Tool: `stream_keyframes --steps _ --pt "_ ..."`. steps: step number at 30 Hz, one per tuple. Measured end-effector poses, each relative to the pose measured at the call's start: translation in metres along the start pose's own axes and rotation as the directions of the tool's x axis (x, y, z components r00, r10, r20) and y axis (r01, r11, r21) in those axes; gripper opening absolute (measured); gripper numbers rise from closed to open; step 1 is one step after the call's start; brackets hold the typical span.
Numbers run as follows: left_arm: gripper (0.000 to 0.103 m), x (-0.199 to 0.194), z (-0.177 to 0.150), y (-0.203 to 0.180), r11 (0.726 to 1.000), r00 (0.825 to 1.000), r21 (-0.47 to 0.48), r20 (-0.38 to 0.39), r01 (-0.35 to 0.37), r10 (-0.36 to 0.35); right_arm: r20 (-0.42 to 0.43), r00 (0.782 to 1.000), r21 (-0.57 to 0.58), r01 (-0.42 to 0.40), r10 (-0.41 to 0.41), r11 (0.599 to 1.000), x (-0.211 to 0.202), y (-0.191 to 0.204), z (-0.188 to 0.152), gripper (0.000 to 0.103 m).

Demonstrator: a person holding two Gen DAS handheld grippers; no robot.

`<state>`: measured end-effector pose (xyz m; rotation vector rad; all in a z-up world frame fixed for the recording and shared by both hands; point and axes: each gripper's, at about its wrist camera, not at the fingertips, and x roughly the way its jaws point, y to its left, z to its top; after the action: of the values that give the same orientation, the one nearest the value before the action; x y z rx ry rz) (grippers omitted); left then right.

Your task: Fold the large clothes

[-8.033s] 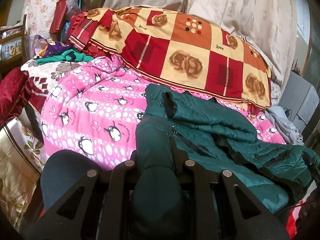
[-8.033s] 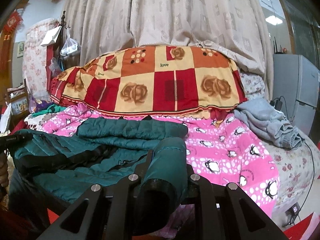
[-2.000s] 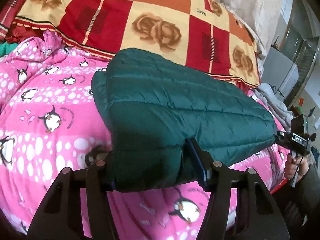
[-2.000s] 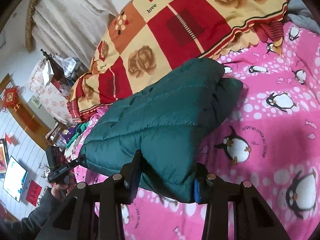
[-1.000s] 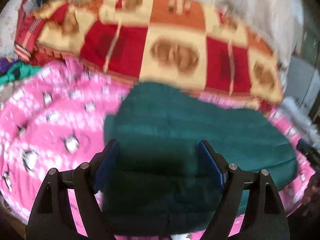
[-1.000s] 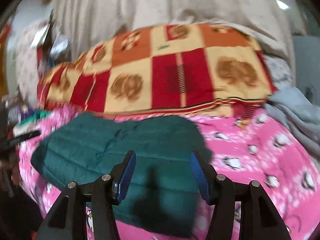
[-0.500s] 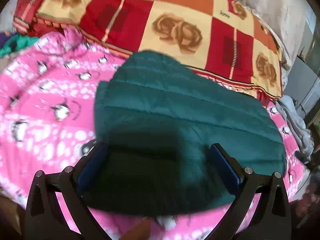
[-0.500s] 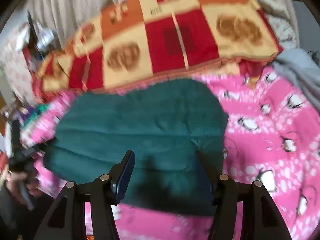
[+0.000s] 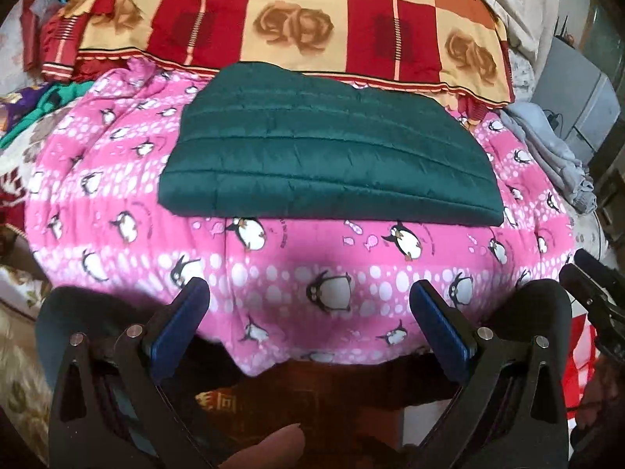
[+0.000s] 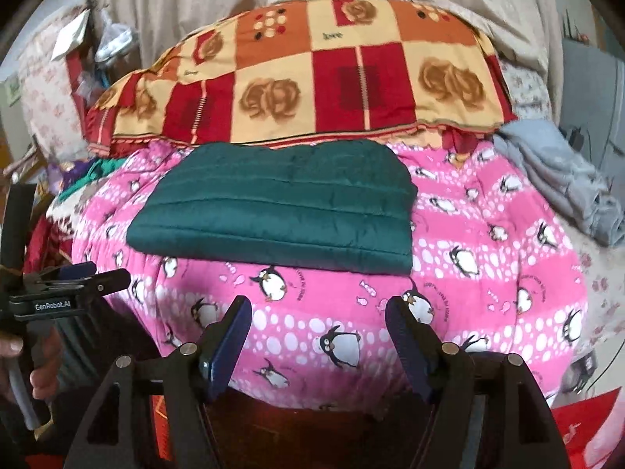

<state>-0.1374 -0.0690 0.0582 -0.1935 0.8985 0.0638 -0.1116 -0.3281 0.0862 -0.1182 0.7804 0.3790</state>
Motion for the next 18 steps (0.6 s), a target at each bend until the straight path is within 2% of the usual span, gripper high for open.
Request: stream_keyframes --steps 3,7,18 --pt "0.103 -0.016 -0.003 -0.005 1.000 0.999 0.003 0.045 -0.028 0.028 0.028 0.999 -0.058 0.023 -0.022 0.998 -0.013 0.011 0.001 0.068" --pt "0.103 -0.028 0.000 -0.005 0.998 0.994 0.020 0.095 -0.052 0.050 0.068 0.997 -0.079 0.036 -0.031 0.996 -0.027 0.016 0.006 0.068" --pt "0.103 -0.033 0.000 -0.005 0.998 0.991 0.031 0.124 -0.060 0.056 0.078 0.996 -0.075 0.048 -0.042 0.996 -0.030 0.015 0.008 0.068"
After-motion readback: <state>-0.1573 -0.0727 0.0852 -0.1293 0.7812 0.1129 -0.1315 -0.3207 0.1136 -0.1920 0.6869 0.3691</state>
